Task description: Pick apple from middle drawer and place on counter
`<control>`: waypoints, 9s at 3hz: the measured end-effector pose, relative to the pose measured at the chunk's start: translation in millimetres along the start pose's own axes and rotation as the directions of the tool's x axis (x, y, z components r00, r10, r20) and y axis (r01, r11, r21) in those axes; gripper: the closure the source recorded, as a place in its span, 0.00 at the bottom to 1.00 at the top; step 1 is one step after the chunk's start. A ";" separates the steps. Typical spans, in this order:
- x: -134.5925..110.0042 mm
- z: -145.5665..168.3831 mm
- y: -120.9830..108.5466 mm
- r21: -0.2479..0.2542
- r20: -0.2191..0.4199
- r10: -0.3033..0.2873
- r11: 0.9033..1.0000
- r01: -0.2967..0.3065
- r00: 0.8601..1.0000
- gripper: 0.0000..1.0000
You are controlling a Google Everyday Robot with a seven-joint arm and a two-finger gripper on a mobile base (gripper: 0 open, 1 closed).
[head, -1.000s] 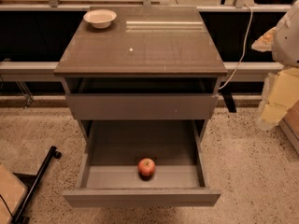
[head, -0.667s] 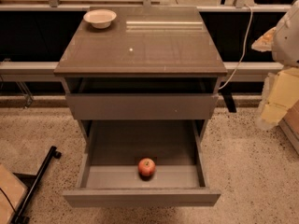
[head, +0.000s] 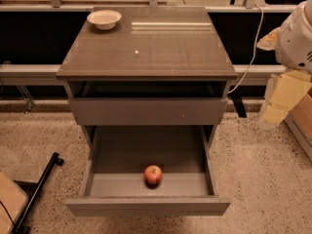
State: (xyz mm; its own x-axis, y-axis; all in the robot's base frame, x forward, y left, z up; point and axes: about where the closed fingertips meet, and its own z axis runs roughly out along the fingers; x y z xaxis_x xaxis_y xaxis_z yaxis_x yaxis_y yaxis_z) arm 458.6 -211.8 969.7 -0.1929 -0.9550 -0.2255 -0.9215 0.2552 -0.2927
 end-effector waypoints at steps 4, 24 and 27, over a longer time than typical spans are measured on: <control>-68.5 192.6 23.0 -0.182 0.317 0.186 0.974 -0.133 0.930 0.00; -126.5 537.1 103.5 -0.429 0.347 0.565 0.806 -0.408 0.749 0.19; -111.0 598.2 139.6 -0.489 0.232 0.613 0.745 -0.455 0.755 0.00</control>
Offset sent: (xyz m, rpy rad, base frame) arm 0.0274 0.0395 -0.1022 0.4375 0.0014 -0.1239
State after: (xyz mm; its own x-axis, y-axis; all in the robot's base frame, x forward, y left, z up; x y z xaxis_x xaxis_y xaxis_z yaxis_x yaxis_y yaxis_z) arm 553.0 20.4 398.1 -0.6325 -0.5290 -0.5657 -0.7632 0.5504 0.3386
